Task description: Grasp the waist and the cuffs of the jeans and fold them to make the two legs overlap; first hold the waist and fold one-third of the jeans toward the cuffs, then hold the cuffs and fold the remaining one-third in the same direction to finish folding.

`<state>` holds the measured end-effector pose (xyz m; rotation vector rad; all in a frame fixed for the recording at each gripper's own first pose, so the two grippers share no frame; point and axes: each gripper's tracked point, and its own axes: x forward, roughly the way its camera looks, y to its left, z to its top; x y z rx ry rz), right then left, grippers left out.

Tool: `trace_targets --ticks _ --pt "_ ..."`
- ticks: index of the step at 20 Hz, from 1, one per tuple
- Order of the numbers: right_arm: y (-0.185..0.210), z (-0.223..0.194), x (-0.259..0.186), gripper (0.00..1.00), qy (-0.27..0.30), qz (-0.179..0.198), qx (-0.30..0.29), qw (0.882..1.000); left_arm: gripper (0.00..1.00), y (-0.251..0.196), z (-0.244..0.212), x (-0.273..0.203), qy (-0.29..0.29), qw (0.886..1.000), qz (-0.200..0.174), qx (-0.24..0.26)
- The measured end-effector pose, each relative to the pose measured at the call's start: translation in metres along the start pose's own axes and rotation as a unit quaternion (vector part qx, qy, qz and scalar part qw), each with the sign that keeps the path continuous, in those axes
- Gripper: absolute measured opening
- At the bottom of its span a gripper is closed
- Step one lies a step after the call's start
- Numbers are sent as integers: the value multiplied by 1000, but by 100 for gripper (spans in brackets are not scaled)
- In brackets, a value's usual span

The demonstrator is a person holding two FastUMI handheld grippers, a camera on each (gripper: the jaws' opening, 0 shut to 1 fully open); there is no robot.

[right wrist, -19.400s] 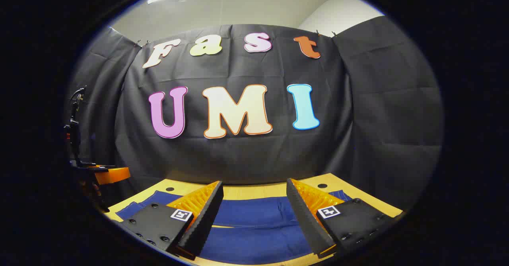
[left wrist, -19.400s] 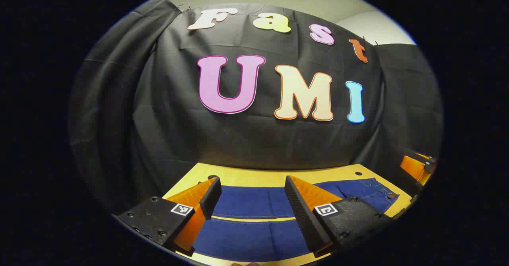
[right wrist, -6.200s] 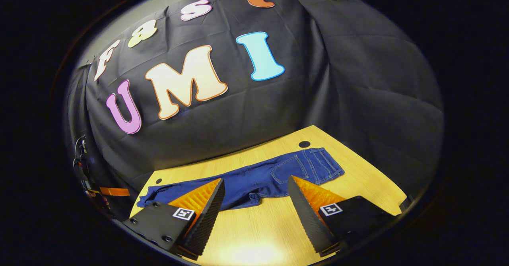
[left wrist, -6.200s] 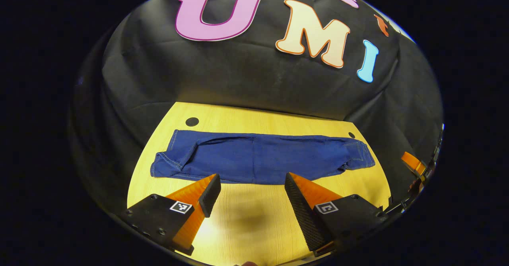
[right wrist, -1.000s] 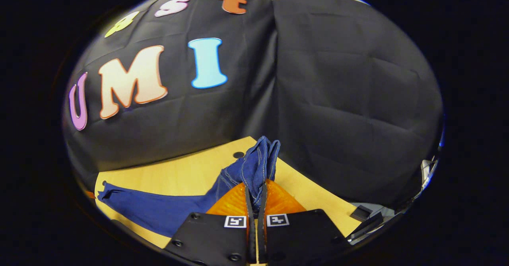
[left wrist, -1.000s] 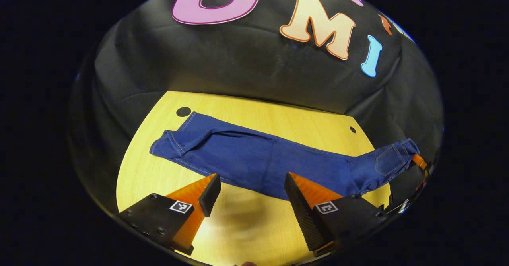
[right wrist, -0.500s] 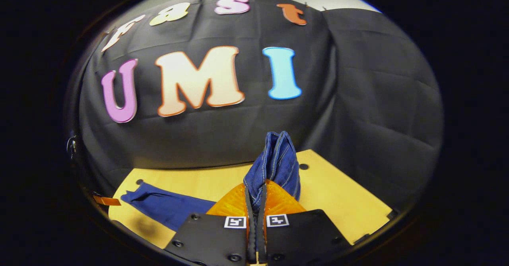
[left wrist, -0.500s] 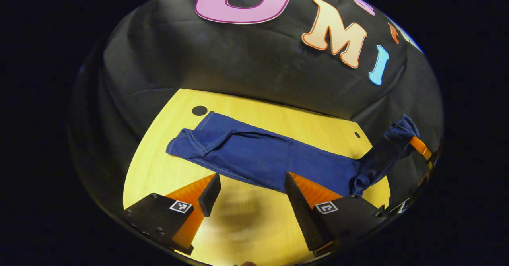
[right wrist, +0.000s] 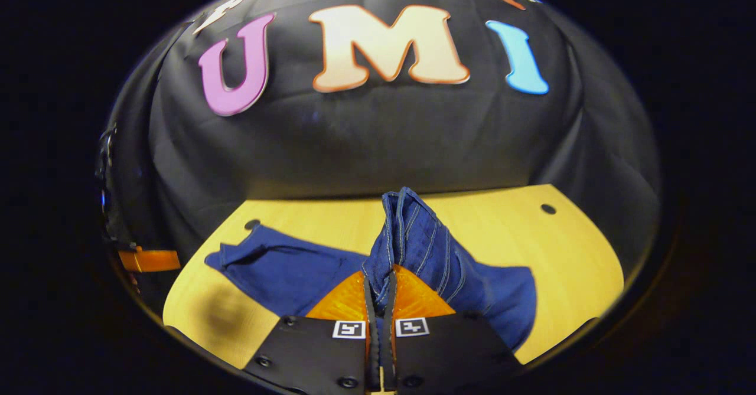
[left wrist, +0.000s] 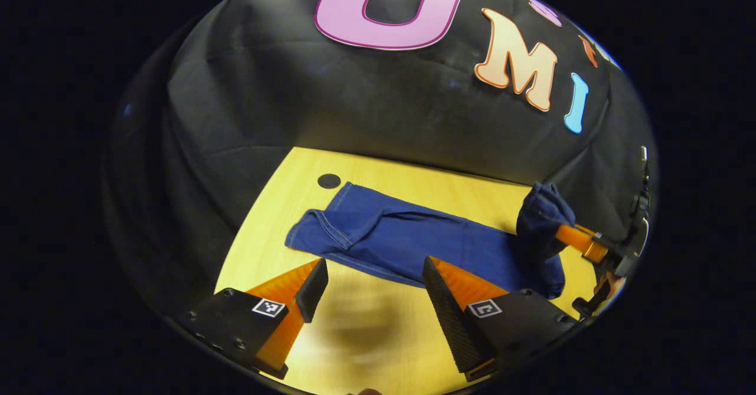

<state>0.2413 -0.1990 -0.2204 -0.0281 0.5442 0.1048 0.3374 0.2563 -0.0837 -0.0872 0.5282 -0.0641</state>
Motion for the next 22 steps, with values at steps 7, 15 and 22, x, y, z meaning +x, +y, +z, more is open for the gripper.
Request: trace_targets --ticks 7,15,22 --pt "-3 -12 4 5 46 23 -23 998 96 31 18 56 -11 999 -5 39" --pt "13 -17 2 79 49 67 1 997 95 57 4 122 18 995 0 95" --pt "-19 7 -34 99 17 58 30 998 95 76 -14 149 50 991 14 120"
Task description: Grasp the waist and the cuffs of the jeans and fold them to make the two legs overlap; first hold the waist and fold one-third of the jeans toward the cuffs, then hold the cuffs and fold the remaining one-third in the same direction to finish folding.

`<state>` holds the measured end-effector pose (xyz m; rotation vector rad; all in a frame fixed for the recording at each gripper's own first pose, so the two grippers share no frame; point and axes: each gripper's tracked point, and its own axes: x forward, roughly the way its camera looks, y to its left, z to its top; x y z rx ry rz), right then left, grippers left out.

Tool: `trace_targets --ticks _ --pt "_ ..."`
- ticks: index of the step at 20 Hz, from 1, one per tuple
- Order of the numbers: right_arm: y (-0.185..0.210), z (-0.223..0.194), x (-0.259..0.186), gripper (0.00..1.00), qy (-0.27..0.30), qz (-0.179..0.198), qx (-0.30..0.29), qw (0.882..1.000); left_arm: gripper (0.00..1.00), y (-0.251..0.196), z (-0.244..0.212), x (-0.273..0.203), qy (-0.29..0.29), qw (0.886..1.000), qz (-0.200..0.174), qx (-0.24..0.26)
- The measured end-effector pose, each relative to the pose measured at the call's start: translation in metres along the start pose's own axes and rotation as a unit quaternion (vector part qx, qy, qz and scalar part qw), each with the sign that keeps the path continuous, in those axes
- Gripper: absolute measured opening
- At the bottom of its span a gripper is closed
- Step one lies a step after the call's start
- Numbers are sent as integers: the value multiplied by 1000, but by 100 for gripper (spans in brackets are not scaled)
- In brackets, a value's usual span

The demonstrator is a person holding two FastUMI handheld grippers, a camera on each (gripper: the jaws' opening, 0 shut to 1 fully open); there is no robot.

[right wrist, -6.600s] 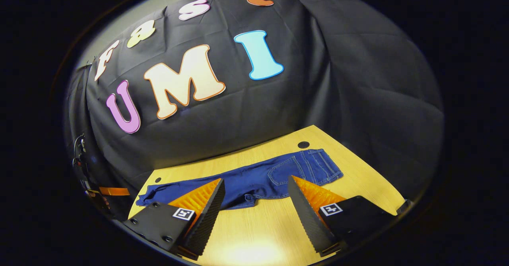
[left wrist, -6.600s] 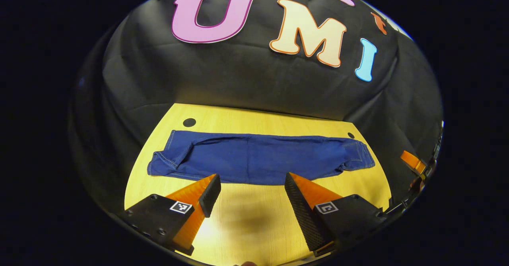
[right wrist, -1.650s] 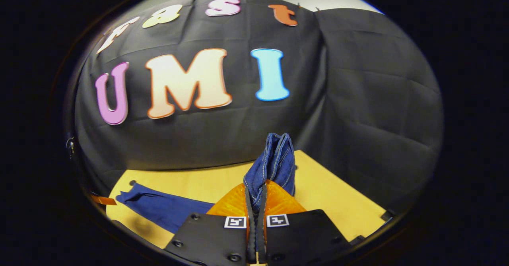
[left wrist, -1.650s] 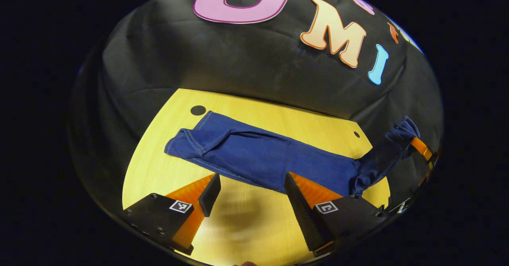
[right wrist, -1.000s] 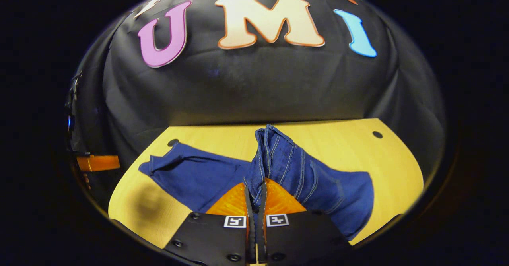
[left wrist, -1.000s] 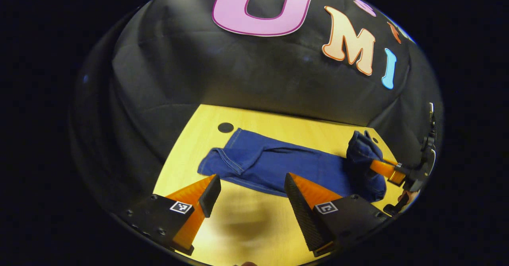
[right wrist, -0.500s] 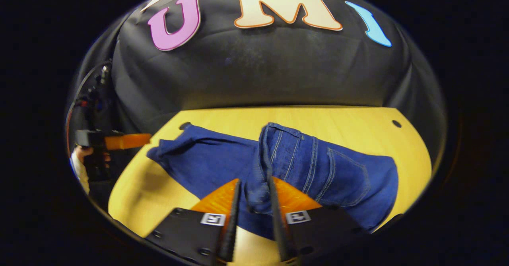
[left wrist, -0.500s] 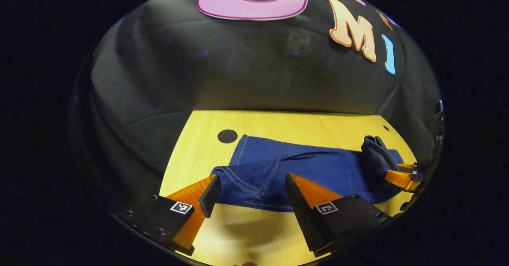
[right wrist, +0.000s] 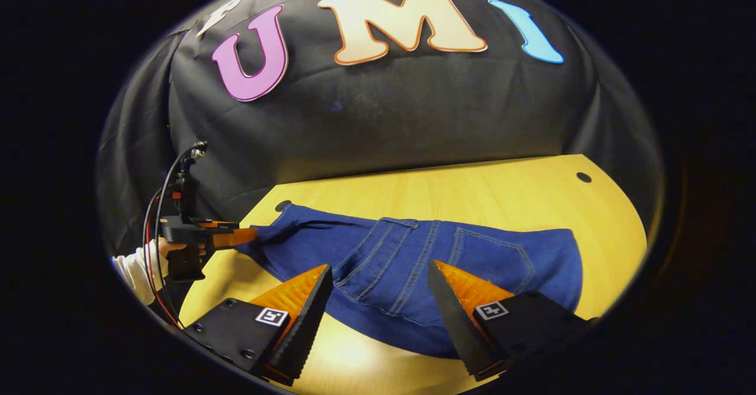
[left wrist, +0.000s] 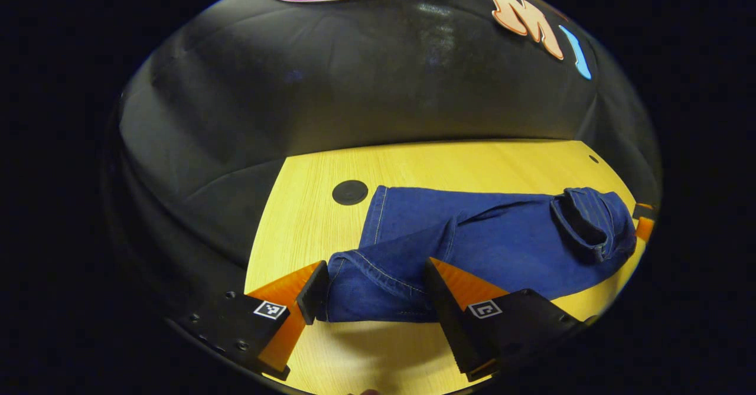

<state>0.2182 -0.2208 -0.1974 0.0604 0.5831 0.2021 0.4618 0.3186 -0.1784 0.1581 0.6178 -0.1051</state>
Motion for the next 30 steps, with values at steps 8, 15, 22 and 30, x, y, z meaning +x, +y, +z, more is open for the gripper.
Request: trace_targets --ticks 8,15,22,30 --pt "-74 20 -75 99 -42 -74 53 995 94 0 -17 26 35 999 -5 2" --pt "-120 -2 -130 99 -47 -130 107 985 94 2 -23 24 27 999 -24 -14" --pt "-149 -11 -158 99 -53 -153 137 977 77 12 -26 24 14 999 -32 -25" --pt "-160 -14 -172 94 -45 -153 130 979 4 16 -20 20 -7 999 -30 -36"
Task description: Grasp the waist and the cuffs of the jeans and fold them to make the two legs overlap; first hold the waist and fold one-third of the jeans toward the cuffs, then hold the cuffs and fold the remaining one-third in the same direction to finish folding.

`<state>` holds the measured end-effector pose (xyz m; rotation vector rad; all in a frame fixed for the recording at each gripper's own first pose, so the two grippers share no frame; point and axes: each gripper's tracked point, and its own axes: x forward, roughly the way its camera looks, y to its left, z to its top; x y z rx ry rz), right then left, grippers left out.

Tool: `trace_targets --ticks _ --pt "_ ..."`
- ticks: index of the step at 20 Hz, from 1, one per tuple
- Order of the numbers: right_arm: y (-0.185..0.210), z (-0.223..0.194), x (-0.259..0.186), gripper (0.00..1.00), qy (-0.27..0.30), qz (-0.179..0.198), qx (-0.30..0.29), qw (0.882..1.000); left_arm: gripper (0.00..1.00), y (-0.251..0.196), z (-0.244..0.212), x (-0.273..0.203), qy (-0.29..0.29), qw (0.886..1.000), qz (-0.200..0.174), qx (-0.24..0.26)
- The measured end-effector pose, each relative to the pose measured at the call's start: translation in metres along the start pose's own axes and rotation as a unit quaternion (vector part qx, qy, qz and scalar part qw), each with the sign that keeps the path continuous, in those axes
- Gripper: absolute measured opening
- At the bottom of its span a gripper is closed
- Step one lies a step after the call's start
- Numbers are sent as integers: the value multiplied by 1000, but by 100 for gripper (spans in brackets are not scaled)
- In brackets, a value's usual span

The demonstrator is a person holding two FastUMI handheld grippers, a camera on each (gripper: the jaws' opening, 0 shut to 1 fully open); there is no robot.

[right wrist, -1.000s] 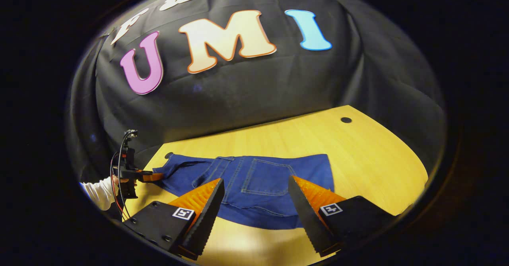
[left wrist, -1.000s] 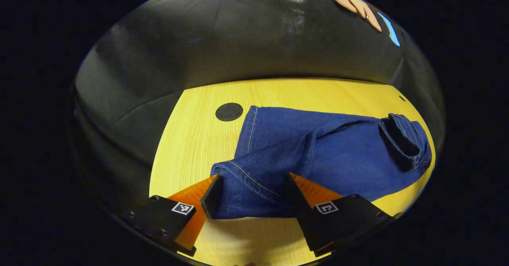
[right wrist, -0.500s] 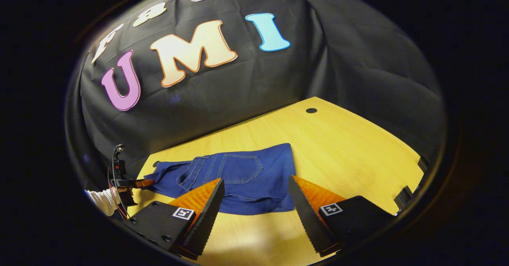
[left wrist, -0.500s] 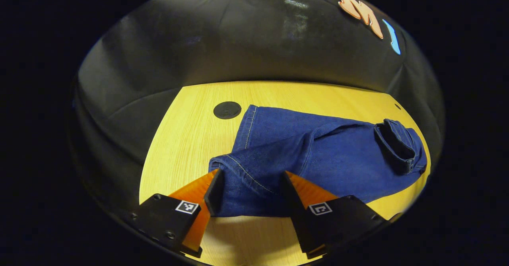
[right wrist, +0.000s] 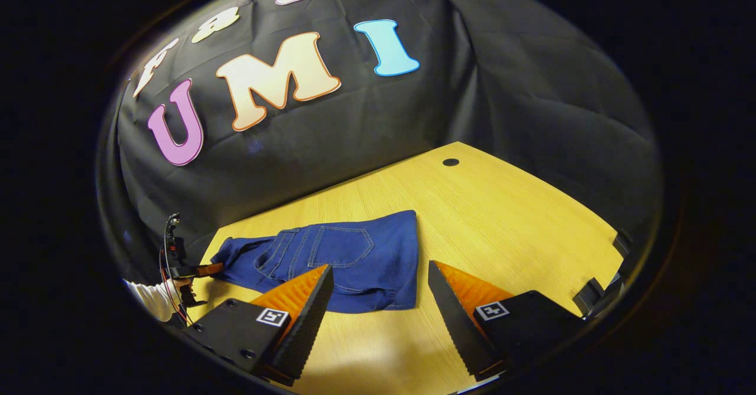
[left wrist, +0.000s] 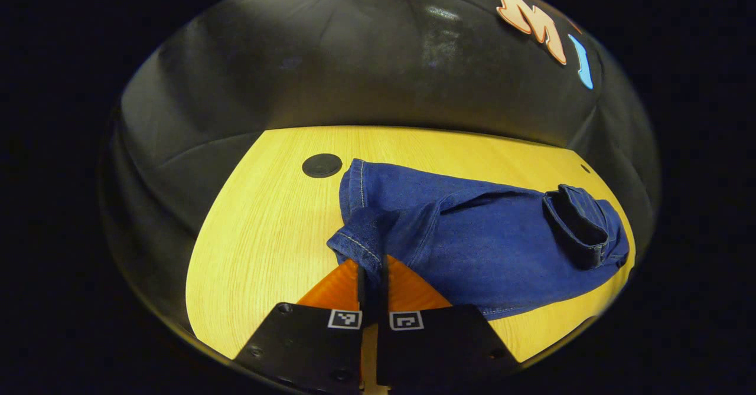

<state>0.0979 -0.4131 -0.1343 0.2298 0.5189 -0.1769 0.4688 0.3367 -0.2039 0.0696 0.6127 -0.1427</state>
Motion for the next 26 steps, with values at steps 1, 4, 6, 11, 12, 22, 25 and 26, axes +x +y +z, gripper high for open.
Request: trace_targets --ticks 1,4,6,11,12,22,25,26 --pt "-1 1 -2 99 0 -1 -2 1000 1 -1 1 1 2 1000 0 5" --pt "-5 3 -10 99 -4 -6 -5 1000 0 -1 3 1 6 1000 0 15" --pt "-6 3 -13 99 -7 -9 -6 1000 0 0 4 1 7 1000 5 9" --pt "-5 -1 -14 94 -4 -5 -4 1000 0 0 14 -6 5 999 6 -33" --pt "-5 -4 -15 94 -3 -3 -5 1000 0 -3 17 -9 2 999 -3 -45" --pt "14 -1 -2 99 5 43 -13 999 0 -71 90 -84 -69 995 -61 -34" --pt "10 5 0 99 4 54 -14 998 0 -122 113 -111 -89 992 -89 -24" --pt "7 7 0 99 4 58 -14 998 0 -142 118 -116 -93 990 -102 -22"
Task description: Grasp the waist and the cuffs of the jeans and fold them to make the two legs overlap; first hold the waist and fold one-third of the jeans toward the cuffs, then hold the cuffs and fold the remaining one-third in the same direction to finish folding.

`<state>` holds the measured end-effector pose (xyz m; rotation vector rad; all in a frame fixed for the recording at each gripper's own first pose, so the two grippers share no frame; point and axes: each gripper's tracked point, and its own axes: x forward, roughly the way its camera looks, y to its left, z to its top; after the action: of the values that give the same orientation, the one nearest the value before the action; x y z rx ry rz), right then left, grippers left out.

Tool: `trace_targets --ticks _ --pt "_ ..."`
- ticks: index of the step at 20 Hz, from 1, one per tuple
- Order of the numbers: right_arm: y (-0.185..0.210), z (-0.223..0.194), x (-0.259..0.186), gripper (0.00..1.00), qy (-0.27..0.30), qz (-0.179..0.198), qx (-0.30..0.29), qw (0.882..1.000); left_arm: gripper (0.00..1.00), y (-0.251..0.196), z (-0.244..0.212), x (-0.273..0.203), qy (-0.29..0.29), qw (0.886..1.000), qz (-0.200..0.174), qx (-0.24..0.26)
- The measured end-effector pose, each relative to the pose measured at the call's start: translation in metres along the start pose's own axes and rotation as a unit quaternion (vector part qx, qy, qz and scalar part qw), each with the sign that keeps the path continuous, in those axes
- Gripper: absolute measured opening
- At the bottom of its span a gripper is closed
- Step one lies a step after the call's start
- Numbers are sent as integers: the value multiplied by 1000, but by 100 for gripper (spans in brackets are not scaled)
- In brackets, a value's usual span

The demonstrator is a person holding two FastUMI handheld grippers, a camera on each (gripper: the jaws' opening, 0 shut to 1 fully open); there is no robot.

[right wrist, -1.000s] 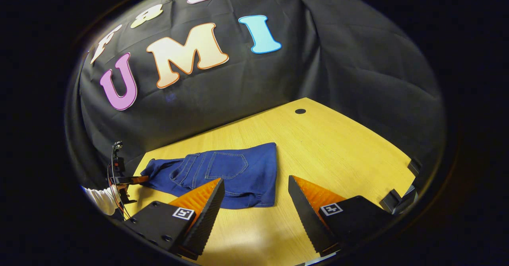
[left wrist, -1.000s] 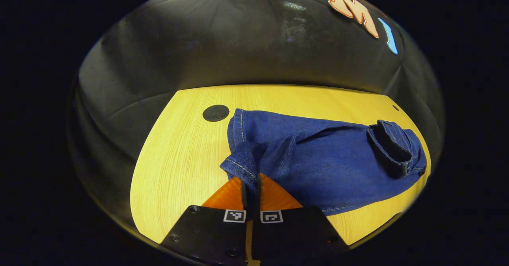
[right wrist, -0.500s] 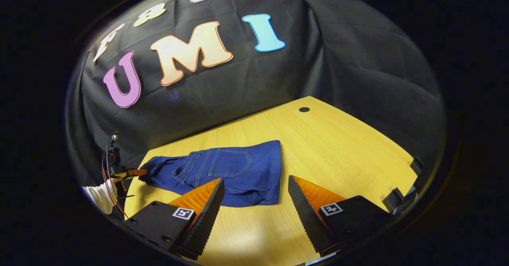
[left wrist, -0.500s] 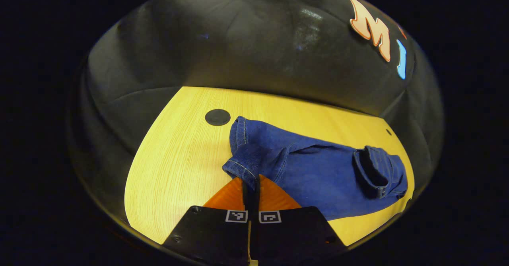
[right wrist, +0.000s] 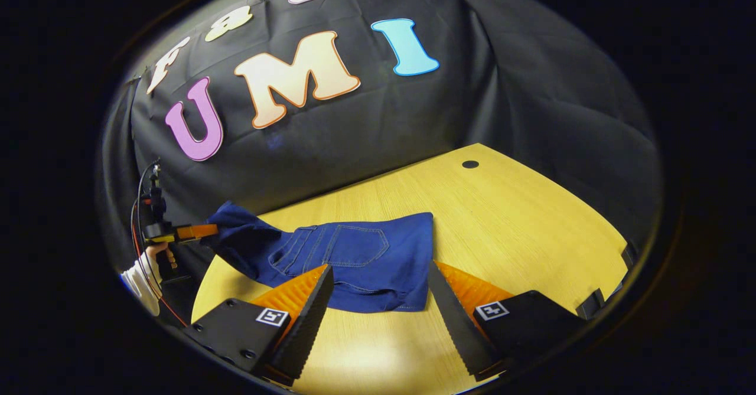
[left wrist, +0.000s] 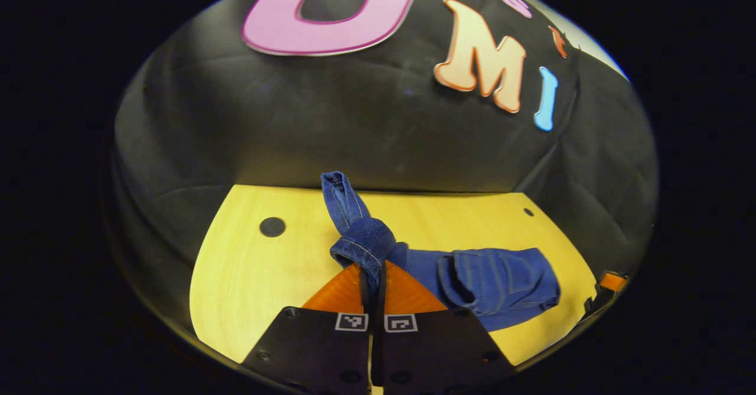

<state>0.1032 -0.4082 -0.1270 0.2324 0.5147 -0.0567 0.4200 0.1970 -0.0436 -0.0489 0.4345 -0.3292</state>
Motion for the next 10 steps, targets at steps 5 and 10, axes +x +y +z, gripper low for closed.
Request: trace_targets --ticks 5,10 --pt "-24 4 -5 99 6 11 -3 1000 0 -98 25 -10 -28 998 -45 29" --pt "-48 3 -4 99 17 22 -6 1000 0 -177 30 -7 -39 996 -60 54"
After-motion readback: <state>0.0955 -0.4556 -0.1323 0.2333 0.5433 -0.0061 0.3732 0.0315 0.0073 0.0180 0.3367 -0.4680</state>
